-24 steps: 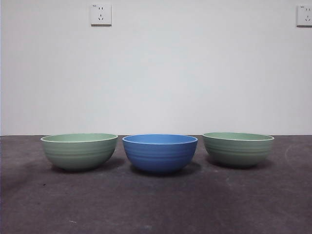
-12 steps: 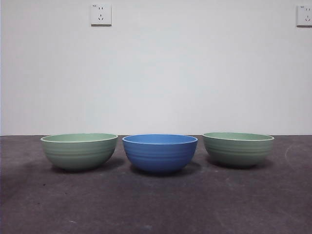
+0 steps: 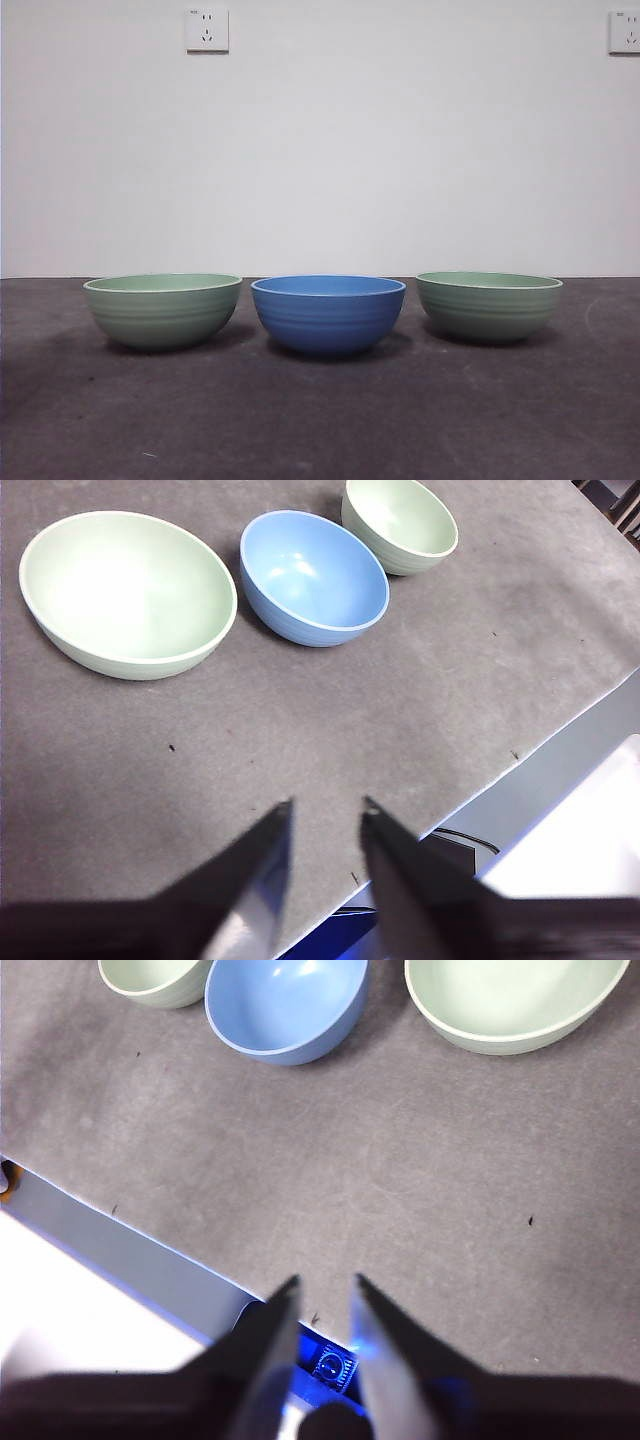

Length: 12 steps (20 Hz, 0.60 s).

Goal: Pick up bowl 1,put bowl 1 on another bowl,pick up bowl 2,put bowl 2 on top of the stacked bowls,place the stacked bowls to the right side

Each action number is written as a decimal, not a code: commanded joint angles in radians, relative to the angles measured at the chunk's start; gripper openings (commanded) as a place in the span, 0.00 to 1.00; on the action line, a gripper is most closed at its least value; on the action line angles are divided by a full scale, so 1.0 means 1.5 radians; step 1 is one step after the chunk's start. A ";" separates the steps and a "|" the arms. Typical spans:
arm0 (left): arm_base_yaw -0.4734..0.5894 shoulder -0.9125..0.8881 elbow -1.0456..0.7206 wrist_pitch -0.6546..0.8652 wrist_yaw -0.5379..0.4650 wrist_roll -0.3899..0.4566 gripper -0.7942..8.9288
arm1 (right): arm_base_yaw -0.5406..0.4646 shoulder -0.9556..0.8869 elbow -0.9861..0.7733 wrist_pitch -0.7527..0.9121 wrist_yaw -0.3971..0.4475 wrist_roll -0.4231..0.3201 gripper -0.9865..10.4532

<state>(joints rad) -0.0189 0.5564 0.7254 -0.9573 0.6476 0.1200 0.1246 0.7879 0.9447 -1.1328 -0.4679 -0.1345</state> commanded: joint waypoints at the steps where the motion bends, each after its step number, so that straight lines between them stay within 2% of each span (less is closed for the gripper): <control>1: -0.002 -0.001 0.002 0.001 0.005 0.001 0.72 | 0.002 0.001 0.001 0.003 0.002 0.014 0.54; 2: -0.002 -0.001 0.002 0.002 0.004 -0.005 0.72 | 0.002 0.002 0.001 0.005 0.002 0.019 0.59; 3: -0.002 -0.001 0.002 0.002 0.004 -0.010 0.72 | 0.002 0.002 0.001 0.007 0.002 0.025 0.59; 6: -0.002 -0.001 0.002 0.004 0.004 -0.013 0.72 | 0.002 0.008 0.001 0.015 0.002 0.028 0.59; 12: -0.002 -0.001 0.002 0.004 0.005 -0.013 0.72 | 0.002 0.035 0.001 0.079 0.002 0.071 0.58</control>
<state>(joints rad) -0.0193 0.5564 0.7254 -0.9569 0.6468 0.1070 0.1246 0.8341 0.9447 -1.0302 -0.4686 -0.0563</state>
